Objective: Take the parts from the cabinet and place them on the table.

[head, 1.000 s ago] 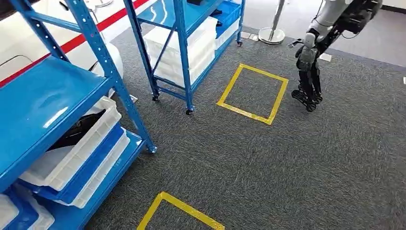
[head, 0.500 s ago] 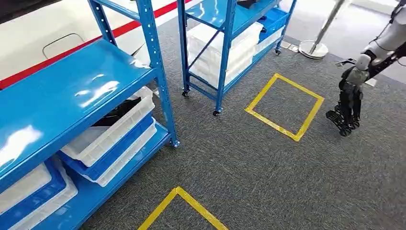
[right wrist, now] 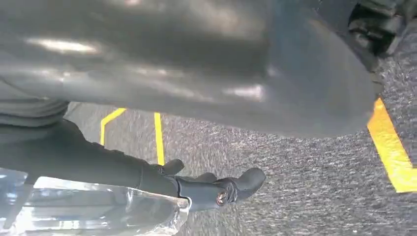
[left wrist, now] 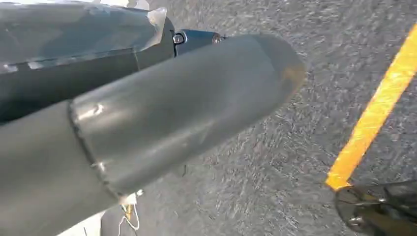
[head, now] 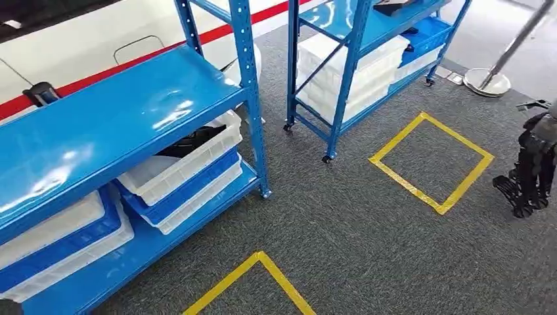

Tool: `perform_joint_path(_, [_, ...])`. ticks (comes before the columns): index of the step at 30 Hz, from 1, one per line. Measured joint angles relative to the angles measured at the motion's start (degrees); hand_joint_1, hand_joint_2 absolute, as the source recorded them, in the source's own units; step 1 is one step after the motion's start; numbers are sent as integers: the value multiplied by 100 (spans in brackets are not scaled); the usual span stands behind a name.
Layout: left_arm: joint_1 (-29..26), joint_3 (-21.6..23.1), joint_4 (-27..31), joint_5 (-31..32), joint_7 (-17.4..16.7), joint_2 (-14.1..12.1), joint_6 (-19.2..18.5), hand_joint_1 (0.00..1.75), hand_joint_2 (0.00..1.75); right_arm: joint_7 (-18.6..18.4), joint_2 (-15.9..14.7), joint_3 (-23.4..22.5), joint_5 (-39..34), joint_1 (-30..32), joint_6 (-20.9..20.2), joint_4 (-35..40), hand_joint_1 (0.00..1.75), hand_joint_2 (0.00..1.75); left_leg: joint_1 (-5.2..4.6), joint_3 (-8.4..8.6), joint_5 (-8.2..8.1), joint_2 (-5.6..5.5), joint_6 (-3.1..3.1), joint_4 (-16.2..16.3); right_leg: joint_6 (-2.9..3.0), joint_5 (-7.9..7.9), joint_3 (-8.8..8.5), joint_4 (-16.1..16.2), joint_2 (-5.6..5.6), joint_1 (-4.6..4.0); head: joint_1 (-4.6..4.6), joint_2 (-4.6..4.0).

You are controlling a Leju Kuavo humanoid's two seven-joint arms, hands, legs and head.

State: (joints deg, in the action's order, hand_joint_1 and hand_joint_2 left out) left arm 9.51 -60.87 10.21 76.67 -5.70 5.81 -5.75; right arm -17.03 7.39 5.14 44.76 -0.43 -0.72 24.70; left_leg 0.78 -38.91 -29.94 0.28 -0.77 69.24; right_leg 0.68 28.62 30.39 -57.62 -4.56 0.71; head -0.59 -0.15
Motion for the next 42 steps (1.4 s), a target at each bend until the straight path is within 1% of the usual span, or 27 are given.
perform_joint_path(1, [7, 0, 0, -22, 22, -7, 0, 0, 0, -2, 9, -11, 15, -10, -2, 11, 0, 0, -11, 354, 258, 159, 32, -618, -7, 13, -19, 0, -76, -5, 2, 0])
perform_joint_path(2, [22, -2, 0, -63, 33, -9, 0, 0, 0, 0, 17, -24, 17, -18, -4, 17, 0, 0, -31, 603, 336, 510, 73, -1036, -18, 21, -43, 0, -126, -30, -2, 0])
perform_joint_path(3, [50, -7, 0, -90, 48, -15, -2, 0, 0, 0, 26, -31, 35, -18, -4, 20, 0, 0, -73, 604, 319, 498, 104, -1083, -67, 55, -40, -13, -187, -90, 4, 0])
perform_joint_path(6, [43, -63, 0, -203, 87, -24, -13, 0, 0, 0, 44, -46, 92, -35, -13, 39, 0, 0, -115, 546, 334, 263, 199, -1090, -132, 50, -90, 34, -387, -66, 20, 0])
perform_joint_path(7, [39, -83, 0, -242, 100, -24, -13, 0, 0, 0, 52, -55, 111, -42, -13, 61, 0, 0, -71, 596, 397, 184, 268, -1173, -178, 78, -116, 15, -372, -112, 17, 0])
perform_joint_path(9, [43, -103, 0, -297, 133, -9, -13, 0, 0, 4, 52, -83, 120, -58, -13, 63, 0, 0, -22, 596, 455, 73, 326, -1208, -153, 340, 88, -405, 226, -46, 28, 0])
perform_joint_path(11, [71, -125, 0, -374, 186, -9, -11, 0, 0, 4, 52, -103, 138, -38, -31, 61, 0, 0, -22, 565, 466, -110, 342, -1207, -106, 734, 529, -1345, 398, -16, 57, 0])
perform_joint_path(13, [56, -210, 0, -470, 221, -4, -11, 0, 0, 2, 50, -125, 146, -8, -33, 61, 0, 0, -22, 563, 471, -297, 337, -1204, -161, 805, 768, -1802, 420, -11, 57, 0])
perform_joint_path(14, [42, -251, 0, -494, 229, -4, -9, 0, 0, 2, 50, -129, 155, -8, -33, 61, 0, 0, -21, 566, 474, -382, 332, -1200, -219, 691, 698, -1625, 427, -6, 59, 0])
perform_joint_path(16, [42, -290, 0, -533, 236, 13, -7, 0, 0, 2, 35, -138, 170, -25, -33, 61, 0, 0, -12, 575, 479, -567, 303, -1182, -345, 234, 255, -635, 533, 43, 55, 0])
perform_joint_path(17, [45, -319, 0, -537, 242, 13, -2, 0, 0, 2, 35, -138, 170, -31, -33, 61, 0, 0, -8, 564, 475, -648, 269, -1168, -381, 52, 35, -141, 781, 82, 70, 0])
perform_joint_path(18, [48, -343, 0, -555, 256, 11, 0, 0, 0, 2, 41, -135, 175, -34, -33, 61, 0, 0, -50, 546, 454, -709, 218, -1122, -336, 48, 47, -43, 897, 63, 72, 0])
perform_joint_path(21, [26, -415, 0, -699, 288, -4, -28, 0, 0, 9, 57, -138, 225, -50, -44, 61, 0, 0, -17, 497, 493, -838, 121, -1176, -213, 17, 3, -43, 703, 26, 61, 0])
perform_joint_path(22, [15, -452, 0, -738, 299, -13, -43, 0, 0, 18, 67, -138, 249, -55, -46, 63, 0, 0, -14, 476, 510, -898, 91, -1166, -164, -13, -5, -23, 637, 95, 55, 0])
perform_joint_path(23, [2, -492, -2, -778, 317, -2, -81, 0, 0, 17, 77, -142, 277, -77, -48, 63, 0, 0, -6, 461, 452, -711, 83, -1098, -129, -35, -5, -3, 578, 105, 61, 0])
perform_joint_path(24, [5, -518, -2, -793, 323, -2, -90, 0, 0, 22, 83, -142, 306, -85, -50, 63, 0, 0, -33, 361, 277, -371, 56, -868, -70, -32, -7, -3, 517, 93, 2, 0])
perform_joint_path(25, [16, -531, -2, -830, 341, -7, -92, 0, 0, 26, 87, -142, 317, -85, -59, 63, 0, 0, -23, 147, 15, -191, 26, -412, -28, -22, -8, -3, 435, 63, -18, 0])
perform_joint_path(28, [19, -588, -2, -883, 382, -2, -94, 0, 0, 26, 76, -142, 339, -72, -66, 63, 0, 0, -7, -394, -397, -63, -13, 662, 5, 0, 1, -7, 199, 23, -15, 0])
perform_joint_path(29, [7, -623, -2, -905, 391, -2, -92, 0, 0, 26, 74, -144, 356, -79, -66, 63, 0, 0, 0, -399, -322, -45, -17, 670, 12, 6, -3, -7, 123, 16, -13, 0])
perform_joint_path(31, [-6, -671, -2, -949, 406, -11, -79, 0, 0, 26, 78, -144, 367, -98, -66, 63, 0, 0, 0, -41, 81, 8, 9, -16, 16, 28, -27, -7, -10, 8, -17, 0])
perform_joint_path(32, [-2, -675, -2, -951, 413, -20, -79, 0, 0, 26, 85, -142, 374, -105, -66, 63, 0, 0, -8, 255, 304, 140, 40, -546, 10, 38, -47, -6, -71, 2, -20, 0])
perform_joint_path(33, [11, -678, -2, -957, 422, -22, -79, 0, 0, 26, 87, -144, 376, -113, -66, 63, 0, 0, -35, 543, 403, 483, 98, -1050, -10, 56, -77, -5, -135, -23, -20, 0])
perform_joint_path(34, [37, -682, 0, -957, 422, -29, -79, 0, 0, 26, 94, -142, 376, -112, -66, 63, 0, 0, -74, 549, 379, 481, 121, -1078, -60, 90, -73, -11, -188, -79, -5, 0])
perform_joint_path(37, [20, -719, 0, -961, 428, -33, -79, 0, 0, 26, 94, -142, 378, -131, -68, 63, 0, 0, -107, 495, 384, 262, 184, -1089, -121, 101, -128, 34, -357, -65, -11, 0])
perform_joint_path(38, [14, -748, 0, -966, 431, -35, -79, 0, 0, 26, 105, -144, 393, -143, -66, 66, 0, 0, -75, 554, 439, 172, 246, -1174, -168, 126, -154, 29, -415, -133, -17, 0])
perform_joint_path(40, [20, -774, -2, -999, 446, -11, -81, 0, 0, 28, 100, -142, 411, -148, -66, 68, 0, 0, -7, 562, 501, 51, 314, -1226, -163, 354, 51, -414, 235, -53, 6, 0])
perform_joint_path(42, [44, -778, -2, -1016, 463, -15, -79, 0, 0, 31, 96, -142, 413, -130, -72, 63, 0, 0, -2, 535, 515, -120, 331, -1225, -120, 728, 496, -1324, 400, -31, 33, 0])
